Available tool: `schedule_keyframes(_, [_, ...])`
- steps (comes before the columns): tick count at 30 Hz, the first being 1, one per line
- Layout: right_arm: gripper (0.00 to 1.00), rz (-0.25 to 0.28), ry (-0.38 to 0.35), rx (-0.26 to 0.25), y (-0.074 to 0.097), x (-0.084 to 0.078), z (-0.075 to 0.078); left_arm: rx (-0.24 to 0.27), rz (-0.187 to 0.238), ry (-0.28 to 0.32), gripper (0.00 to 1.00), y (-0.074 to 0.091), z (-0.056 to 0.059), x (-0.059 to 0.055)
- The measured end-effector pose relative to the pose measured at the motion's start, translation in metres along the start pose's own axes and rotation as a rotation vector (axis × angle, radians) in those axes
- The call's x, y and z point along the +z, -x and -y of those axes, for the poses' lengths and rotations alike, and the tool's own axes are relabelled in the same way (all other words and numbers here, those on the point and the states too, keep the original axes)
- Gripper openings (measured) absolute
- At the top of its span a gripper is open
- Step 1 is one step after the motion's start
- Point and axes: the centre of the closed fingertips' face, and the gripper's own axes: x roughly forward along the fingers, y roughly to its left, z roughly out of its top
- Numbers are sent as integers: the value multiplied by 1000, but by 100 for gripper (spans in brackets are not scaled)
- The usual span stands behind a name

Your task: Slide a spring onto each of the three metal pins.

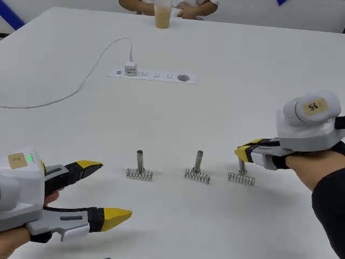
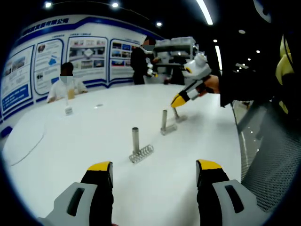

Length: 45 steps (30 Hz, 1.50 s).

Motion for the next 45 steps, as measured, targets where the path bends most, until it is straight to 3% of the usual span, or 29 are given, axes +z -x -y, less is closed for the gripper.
schedule_keyframes(15, [9, -13, 21, -5, 12, -11, -3, -2, 1, -6, 73, 2, 2, 2])
schedule_keyframes(32, [12, -9, 40, 5, 13, -13, -3, -8, 4, -11, 73, 1, 5, 3])
schedule_keyframes(38, [16, 0, 77, 4, 22, -12, 0, -8, 5, -13, 73, 1, 4, 4])
schedule_keyframes(45, [17, -2, 117, 40, 31, -24, 4, -9, 5, -18, 73, 0, 5, 5])
